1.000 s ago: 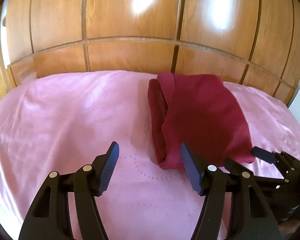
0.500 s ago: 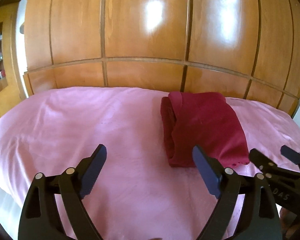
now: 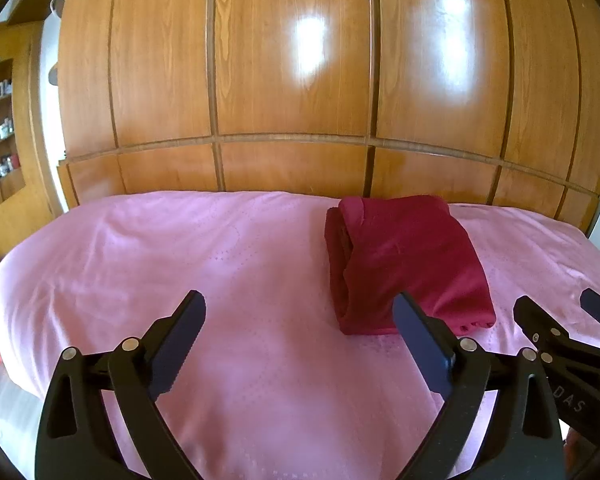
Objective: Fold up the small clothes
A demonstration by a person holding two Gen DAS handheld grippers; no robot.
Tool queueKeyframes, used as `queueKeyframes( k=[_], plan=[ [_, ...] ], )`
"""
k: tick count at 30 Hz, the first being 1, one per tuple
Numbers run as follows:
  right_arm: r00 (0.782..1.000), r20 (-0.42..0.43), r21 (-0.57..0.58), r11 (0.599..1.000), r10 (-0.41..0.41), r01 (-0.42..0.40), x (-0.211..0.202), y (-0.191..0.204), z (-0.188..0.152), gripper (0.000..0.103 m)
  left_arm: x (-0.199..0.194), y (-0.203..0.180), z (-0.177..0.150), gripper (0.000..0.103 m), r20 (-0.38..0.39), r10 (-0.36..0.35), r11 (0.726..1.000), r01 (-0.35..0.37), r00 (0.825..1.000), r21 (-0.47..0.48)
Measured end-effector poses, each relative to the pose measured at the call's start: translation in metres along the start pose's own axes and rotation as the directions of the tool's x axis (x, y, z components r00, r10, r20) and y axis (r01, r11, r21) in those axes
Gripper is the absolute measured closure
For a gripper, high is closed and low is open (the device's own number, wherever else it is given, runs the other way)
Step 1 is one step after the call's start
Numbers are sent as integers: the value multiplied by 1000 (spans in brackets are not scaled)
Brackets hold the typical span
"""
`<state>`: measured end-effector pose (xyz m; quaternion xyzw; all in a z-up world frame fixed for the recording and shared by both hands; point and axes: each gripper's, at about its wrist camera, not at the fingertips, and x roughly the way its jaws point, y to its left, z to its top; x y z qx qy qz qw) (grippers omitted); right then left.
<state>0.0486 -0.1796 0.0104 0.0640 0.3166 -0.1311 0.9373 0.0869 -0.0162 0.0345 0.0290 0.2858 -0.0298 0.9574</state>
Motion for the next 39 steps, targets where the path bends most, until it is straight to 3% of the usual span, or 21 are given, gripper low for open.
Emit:
queueKeyframes(
  k=[39],
  plan=[
    [1000,3,-7,1000,6,-6,-2,7,-4,2,-2,3,1,9,5,-7,1000,7,1000,4]
  ],
)
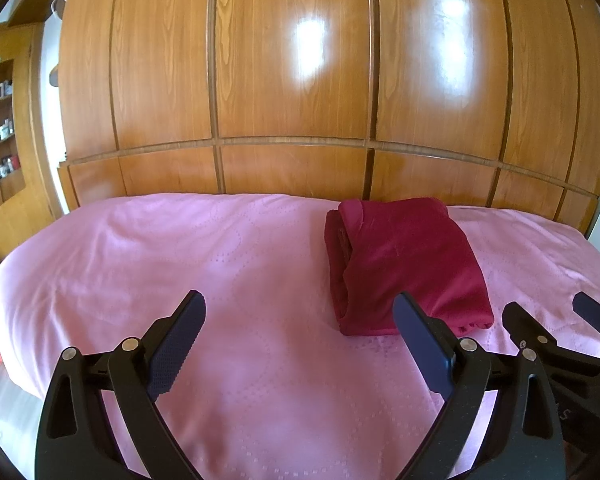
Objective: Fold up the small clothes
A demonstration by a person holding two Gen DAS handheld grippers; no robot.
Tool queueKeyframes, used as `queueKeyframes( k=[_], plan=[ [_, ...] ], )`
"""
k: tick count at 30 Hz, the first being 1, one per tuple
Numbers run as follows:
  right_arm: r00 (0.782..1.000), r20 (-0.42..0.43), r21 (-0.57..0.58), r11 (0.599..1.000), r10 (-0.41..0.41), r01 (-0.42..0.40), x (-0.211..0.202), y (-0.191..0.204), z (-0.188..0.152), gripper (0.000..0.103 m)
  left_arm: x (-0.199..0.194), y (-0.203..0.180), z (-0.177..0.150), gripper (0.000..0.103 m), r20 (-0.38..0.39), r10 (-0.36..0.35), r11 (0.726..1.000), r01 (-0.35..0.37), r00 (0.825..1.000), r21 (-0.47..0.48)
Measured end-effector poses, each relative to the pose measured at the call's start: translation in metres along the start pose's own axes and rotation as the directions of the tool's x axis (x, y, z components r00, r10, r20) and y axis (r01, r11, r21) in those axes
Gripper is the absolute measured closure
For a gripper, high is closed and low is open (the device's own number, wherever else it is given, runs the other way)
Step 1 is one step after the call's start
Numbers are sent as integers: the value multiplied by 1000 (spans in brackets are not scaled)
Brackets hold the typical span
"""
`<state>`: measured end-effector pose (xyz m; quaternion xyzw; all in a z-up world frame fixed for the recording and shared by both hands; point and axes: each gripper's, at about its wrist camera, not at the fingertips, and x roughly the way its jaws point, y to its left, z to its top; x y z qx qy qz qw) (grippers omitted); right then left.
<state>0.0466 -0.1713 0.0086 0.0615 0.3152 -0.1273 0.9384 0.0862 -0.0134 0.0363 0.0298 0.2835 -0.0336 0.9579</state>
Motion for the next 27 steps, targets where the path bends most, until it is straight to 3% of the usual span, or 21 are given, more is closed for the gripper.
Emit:
queueKeyframes(
  k=[14,27],
  plan=[
    [1000,-20,-1,1000,5,-5,8,-1,1,2,-1,-3,0,9,15,4,1000,-4,1000,0],
    [999,-50,9,1000,2,-2,19,-5,-4,2,17,3,-4,9,-63,8,1000,-9,998,-24]
  ],
)
